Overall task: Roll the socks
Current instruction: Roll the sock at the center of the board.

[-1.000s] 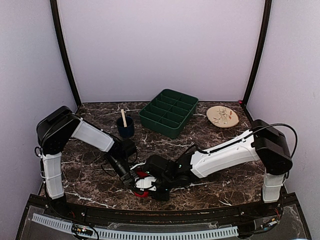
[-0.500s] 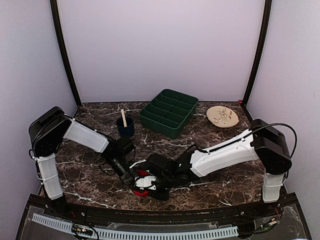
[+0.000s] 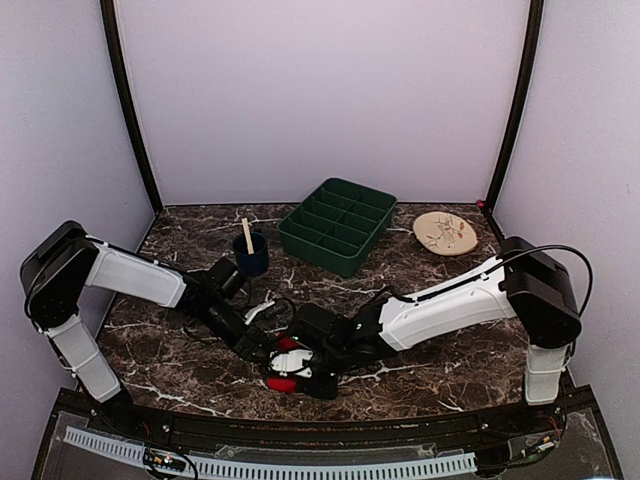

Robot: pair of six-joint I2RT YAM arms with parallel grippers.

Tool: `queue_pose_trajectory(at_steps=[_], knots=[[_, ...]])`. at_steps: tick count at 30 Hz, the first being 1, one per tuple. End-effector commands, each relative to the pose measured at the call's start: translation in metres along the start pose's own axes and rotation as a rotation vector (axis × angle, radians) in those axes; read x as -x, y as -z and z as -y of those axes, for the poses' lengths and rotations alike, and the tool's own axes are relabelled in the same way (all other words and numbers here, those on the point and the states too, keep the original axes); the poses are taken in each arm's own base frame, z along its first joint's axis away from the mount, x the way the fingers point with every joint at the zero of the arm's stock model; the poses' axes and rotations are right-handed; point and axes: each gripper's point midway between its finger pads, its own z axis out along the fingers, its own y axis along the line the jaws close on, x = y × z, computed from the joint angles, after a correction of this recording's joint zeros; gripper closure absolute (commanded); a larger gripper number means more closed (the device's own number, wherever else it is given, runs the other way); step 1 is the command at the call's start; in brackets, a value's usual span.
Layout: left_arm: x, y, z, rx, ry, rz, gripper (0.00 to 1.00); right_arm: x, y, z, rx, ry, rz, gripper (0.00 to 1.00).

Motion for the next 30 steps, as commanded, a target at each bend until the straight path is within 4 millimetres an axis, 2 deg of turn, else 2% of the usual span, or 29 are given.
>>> queue_pose_trajectory(at_steps=[1,6,11,18,22,30], knots=[[0.013,0.015,-0.008,0.116,-0.023,0.105,0.61,-0.014,-0.007,0.000,0.032,-0.037,-0.068,1.00],[0.020,0.034,-0.016,0.238,-0.037,0.226,0.61,-0.012,-0.004,-0.001,0.067,-0.064,-0.069,1.00],[0.026,0.055,-0.015,0.323,-0.070,0.349,0.60,-0.013,-0.003,-0.003,0.132,-0.103,-0.079,1.00],[0.031,0.084,0.007,0.355,-0.220,0.556,0.60,-0.011,0.001,-0.002,0.289,-0.192,-0.120,1.00],[0.027,0.088,0.020,0.355,-0.304,0.598,0.62,-0.010,-0.001,0.002,0.362,-0.230,-0.149,1.00],[0.019,0.072,0.042,0.356,-0.445,0.560,0.64,-0.004,0.002,0.012,0.441,-0.310,-0.146,1.00]])
